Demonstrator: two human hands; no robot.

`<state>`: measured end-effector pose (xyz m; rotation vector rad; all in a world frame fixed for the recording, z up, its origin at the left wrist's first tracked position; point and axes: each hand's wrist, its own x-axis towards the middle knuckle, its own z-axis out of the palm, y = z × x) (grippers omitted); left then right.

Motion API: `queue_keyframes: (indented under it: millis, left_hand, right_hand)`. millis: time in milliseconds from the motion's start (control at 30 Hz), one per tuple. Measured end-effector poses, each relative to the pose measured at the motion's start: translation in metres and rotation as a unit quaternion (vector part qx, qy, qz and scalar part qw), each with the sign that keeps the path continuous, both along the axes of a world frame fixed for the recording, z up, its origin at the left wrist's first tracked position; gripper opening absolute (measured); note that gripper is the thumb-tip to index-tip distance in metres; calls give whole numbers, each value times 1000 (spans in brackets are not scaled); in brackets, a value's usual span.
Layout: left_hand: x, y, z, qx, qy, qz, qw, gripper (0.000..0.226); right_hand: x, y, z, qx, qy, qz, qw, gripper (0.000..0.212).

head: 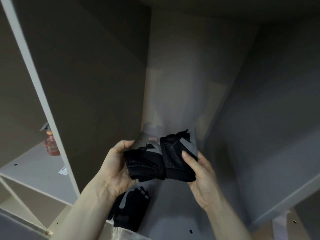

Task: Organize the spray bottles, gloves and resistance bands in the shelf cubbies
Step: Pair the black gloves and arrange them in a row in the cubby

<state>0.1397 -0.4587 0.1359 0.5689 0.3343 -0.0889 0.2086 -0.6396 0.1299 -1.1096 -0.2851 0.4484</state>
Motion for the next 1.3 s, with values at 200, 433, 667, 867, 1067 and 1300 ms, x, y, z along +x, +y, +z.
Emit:
queue_keyframes:
  millis: [200, 433, 667, 867, 1067, 1300]
  left_hand:
    - [3, -2, -6, -20, 51, 15, 998, 32]
    - [-2, 7, 4, -2, 13, -14, 1000, 43]
    - [-11, -8, 17, 76, -22, -32, 996, 52]
    - [-14, -12, 16, 119, -23, -20, 992, 39]
    - [-12, -7, 9, 87, -41, -15, 995, 50]
    - [-7, -13, 5, 137, -77, 32, 987, 44]
  right_hand:
    - [-2, -1, 4, 6, -11, 2, 1000, 28]
    - [-3, -4, 10, 0, -32, -10, 999, 32]
    - [-11, -2, 8, 16, -21, 12, 1000, 32]
    - [-12, -7, 10, 23, -7, 29, 999, 33]
    - [-9, -14, 9, 22, -42, 11, 999, 32]
    - [-9, -15, 8, 21, -97, 20, 995, 49]
